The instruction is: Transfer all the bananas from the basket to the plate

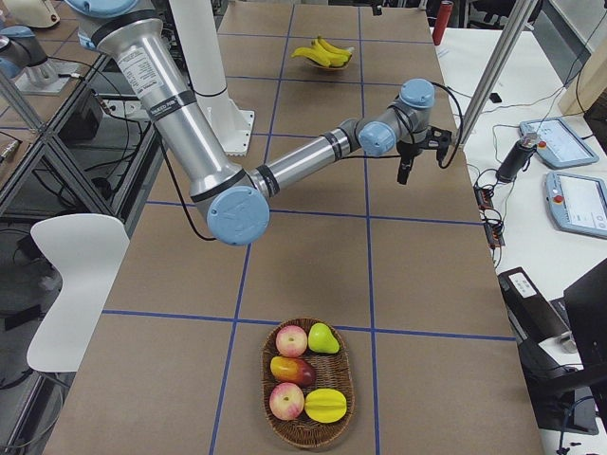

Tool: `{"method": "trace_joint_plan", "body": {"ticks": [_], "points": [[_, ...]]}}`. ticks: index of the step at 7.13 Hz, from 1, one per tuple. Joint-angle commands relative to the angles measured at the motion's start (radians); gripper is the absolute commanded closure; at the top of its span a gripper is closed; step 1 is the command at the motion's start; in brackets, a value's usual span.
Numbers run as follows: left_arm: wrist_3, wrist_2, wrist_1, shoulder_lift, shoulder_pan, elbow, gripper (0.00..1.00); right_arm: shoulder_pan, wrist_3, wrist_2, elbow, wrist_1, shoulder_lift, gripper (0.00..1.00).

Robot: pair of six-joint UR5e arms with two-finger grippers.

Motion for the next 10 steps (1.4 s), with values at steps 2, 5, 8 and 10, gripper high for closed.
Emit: {"method": "trace_joint_plan", "body": {"ticks": [2, 5, 8, 10], "points": [[0.621, 0.220, 0.462, -0.031, -0.061, 0.001, 0.00, 0.184, -0.622, -0.030, -0.019, -0.278, -0.087, 0.00], [0.726, 0.115, 0.526, 0.021, -0.096, -0.010, 0.00, 0.331, -0.971, 0.017, -0.084, -0.267, -0.260, 0.00], [0.723, 0.051, 0.535, 0.047, -0.176, -0.045, 0.00, 0.411, -0.979, 0.094, -0.081, -0.166, -0.332, 0.00], [0.728, 0.100, 0.534, 0.085, -0.208, -0.059, 0.00, 0.411, -0.969, 0.052, -0.088, -0.060, -0.431, 0.00]]}}
